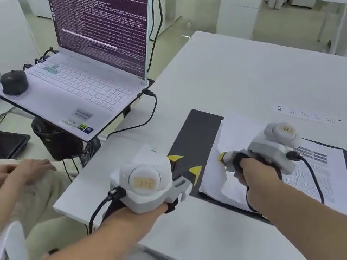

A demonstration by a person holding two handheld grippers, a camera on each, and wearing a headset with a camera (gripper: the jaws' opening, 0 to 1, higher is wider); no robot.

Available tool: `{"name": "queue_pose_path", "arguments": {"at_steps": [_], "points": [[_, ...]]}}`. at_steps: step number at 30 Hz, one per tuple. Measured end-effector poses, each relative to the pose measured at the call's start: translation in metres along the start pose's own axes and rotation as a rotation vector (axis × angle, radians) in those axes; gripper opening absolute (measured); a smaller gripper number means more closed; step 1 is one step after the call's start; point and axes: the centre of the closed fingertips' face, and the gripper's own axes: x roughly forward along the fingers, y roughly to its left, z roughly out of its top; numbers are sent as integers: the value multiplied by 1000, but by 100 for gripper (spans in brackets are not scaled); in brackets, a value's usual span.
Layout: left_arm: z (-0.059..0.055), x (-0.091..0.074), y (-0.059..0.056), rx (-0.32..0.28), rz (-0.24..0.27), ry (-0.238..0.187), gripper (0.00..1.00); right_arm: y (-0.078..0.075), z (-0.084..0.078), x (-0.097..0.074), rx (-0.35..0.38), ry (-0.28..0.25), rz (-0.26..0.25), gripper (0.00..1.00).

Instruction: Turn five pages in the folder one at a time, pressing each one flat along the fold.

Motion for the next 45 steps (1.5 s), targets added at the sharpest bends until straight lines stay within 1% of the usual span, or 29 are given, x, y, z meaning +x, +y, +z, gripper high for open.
{"name": "queue_pose_path", "arguments": {"at_steps": [1,2,3,6,13,15,17,19,23,25,28,29,30,32,34,35,37,38,40,41,42,44,45], "points": [[-1,1,0,-5,0,2,21,0,-4,4,5,14,1,0],[-2,1,0,-6,0,3,22,-2,-6,5,15,17,-7,0],[-3,3,0,-9,1,5,21,-5,-9,7,9,19,-22,0],[-7,6,1,-11,4,14,21,-10,-12,12,17,28,-37,0],[-10,13,0,-10,2,25,21,-15,-18,16,34,20,-27,0],[-11,16,-1,-8,0,30,21,-15,-19,15,31,14,-15,0],[-13,19,-2,-5,-5,36,21,-13,-22,16,35,20,5,4],[-15,22,-5,0,-10,46,21,-8,-25,16,39,16,39,7],[-19,29,-13,14,-31,62,21,-4,-32,7,6,14,67,4],[-22,34,-17,27,-41,74,21,-5,-31,3,-6,8,84,2],[-29,43,-26,40,-63,96,21,-10,-26,-8,-42,-22,86,0],[-32,48,-31,51,-77,106,21,-11,-25,-12,-38,-26,90,0],[-35,51,-34,55,-85,115,21,-15,-23,-17,-42,-36,85,0],[-42,59,-41,72,-102,136,21,-21,-19,-26,-46,-58,90,0],[-50,67,-47,79,-113,153,21,-29,-14,-33,-48,-77,80,0],[-54,72,-50,82,-115,161,21,-34,-10,-32,-46,-85,81,0],[-61,79,-50,85,-110,173,21,-45,-3,-41,-45,-117,74,0],[-65,83,-49,79,-100,183,21,-51,1,-46,-46,-135,72,0],[-70,89,-47,74,-80,187,21,-58,7,-53,-46,-163,75,0],[-72,90,-46,71,-72,186,21,-62,11,-62,-53,-196,70,0],[-74,92,-45,63,-56,189,20,-66,15,-65,-63,-227,76,0],[-80,93,-44,60,-41,206,20,-76,22,-73,-93,-271,63,0],[-85,94,-43,62,-33,219,20,-80,28,-79,-116,-311,59,0]]}}
